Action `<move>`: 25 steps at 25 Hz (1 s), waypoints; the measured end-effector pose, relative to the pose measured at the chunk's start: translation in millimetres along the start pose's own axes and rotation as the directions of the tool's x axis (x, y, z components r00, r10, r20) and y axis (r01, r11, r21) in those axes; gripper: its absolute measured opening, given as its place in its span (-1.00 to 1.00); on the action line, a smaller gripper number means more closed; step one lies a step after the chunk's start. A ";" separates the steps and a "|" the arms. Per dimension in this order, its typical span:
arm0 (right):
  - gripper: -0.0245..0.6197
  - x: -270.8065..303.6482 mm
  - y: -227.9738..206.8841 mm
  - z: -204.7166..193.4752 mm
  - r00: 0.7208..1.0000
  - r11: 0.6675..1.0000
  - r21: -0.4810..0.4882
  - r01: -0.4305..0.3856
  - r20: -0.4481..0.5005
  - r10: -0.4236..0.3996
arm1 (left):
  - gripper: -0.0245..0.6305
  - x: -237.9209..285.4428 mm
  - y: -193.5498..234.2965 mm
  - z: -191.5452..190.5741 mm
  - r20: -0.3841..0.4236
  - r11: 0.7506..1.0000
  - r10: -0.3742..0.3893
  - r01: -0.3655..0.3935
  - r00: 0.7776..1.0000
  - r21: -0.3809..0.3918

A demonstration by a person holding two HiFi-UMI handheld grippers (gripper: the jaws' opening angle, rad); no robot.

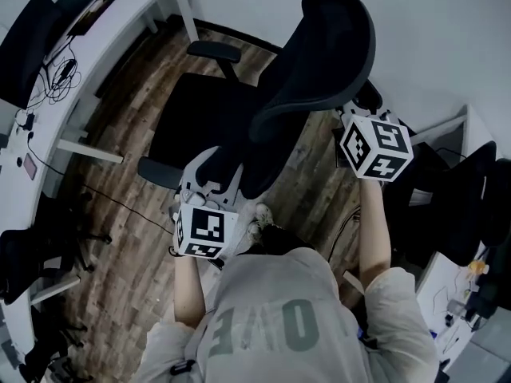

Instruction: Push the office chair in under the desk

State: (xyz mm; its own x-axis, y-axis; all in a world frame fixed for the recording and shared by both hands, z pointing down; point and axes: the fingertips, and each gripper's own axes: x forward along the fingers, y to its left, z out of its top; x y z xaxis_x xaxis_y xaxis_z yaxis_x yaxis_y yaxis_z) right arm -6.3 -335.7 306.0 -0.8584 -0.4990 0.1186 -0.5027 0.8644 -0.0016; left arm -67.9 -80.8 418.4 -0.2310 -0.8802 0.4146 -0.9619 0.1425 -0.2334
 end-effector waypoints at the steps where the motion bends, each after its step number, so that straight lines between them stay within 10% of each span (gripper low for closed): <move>1: -0.37 1.5 1.2 0.5 1.000 1.000 0.001 -0.008 0.001 0.008 | -0.33 -2.2 1.2 -24.6 -0.022 0.999 0.012 -0.013 1.000 -0.033; 7: -0.37 13.9 3.7 1.6 0.999 0.999 0.003 -0.041 0.008 0.041 | -0.33 -20.8 -27.6 -77.9 0.005 0.973 -0.075 0.074 0.997 -0.219; 11: -0.37 16.5 0.7 2.4 0.999 0.999 0.001 -0.053 0.008 0.053 | -0.29 -28.3 -65.4 -49.3 0.053 0.977 -0.138 0.145 0.989 -0.156; 18: -0.37 20.0 2.2 0.9 0.998 0.998 -0.002 -0.068 0.010 0.068 | -0.31 -12.3 -71.6 -14.0 0.089 0.997 0.071 -0.070 0.994 -0.009; 25: -0.35 21.0 0.8 -1.1 0.997 0.997 0.022 -0.074 -0.008 0.074 | -0.40 -7.1 -69.1 -17.1 0.074 0.999 -0.028 0.030 0.997 -0.036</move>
State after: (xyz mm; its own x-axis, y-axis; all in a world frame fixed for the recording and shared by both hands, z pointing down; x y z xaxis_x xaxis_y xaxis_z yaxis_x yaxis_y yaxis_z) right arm -24.6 -345.4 309.6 -0.8925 -0.4330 0.1263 -0.4400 0.8974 -0.0325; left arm -2.2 -76.7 446.6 -0.1929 -0.9149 0.3545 -0.9731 0.1319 -0.1891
